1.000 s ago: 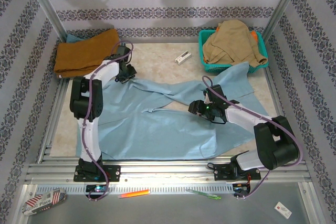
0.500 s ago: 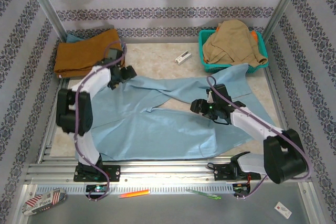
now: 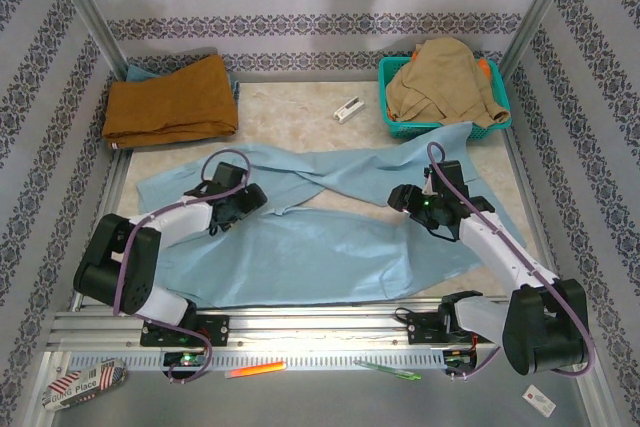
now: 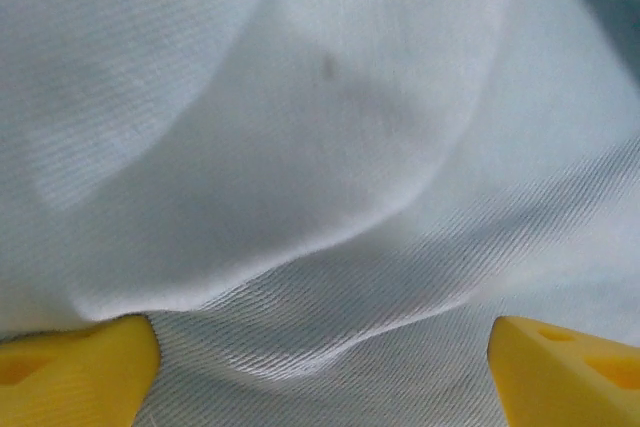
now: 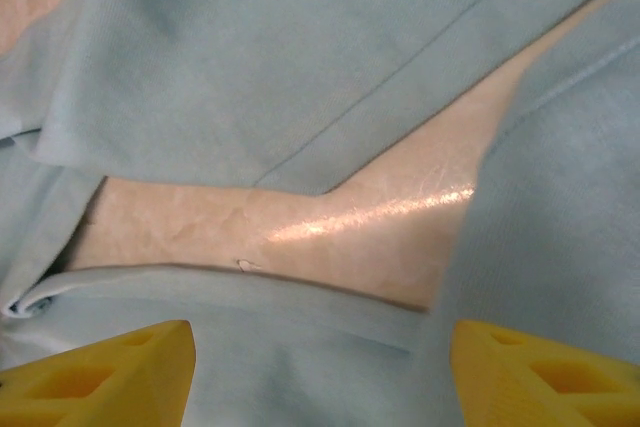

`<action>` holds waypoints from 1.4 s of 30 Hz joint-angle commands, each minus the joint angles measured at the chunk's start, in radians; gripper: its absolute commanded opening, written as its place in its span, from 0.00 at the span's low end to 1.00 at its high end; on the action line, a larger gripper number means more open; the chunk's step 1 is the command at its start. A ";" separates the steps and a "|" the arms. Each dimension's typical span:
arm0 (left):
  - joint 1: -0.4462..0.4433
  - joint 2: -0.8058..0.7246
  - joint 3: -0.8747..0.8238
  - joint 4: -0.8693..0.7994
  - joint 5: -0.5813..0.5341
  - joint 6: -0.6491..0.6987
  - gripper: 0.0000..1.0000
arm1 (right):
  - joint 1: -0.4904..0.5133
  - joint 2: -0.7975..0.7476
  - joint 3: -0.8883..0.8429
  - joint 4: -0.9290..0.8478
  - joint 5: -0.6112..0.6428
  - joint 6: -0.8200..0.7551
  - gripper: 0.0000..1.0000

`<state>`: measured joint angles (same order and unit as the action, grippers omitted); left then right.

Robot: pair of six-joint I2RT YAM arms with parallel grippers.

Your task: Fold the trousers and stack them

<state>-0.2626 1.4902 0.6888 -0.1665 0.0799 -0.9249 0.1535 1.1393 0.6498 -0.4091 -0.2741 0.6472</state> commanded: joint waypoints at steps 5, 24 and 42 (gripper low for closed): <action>0.299 -0.044 -0.064 -0.148 0.015 0.059 0.87 | -0.104 -0.026 0.056 -0.101 0.079 -0.022 0.70; 0.321 -0.313 -0.086 -0.184 0.195 0.117 0.91 | -0.207 0.654 0.509 -0.141 0.257 -0.078 0.68; 0.318 -0.315 -0.101 -0.118 0.283 0.113 0.90 | -0.310 0.434 0.457 -0.156 0.340 -0.063 0.00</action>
<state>0.0654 1.1683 0.5995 -0.3073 0.3305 -0.8188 -0.0944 1.6653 1.1103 -0.5430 -0.0082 0.5728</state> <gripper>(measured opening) 0.902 0.045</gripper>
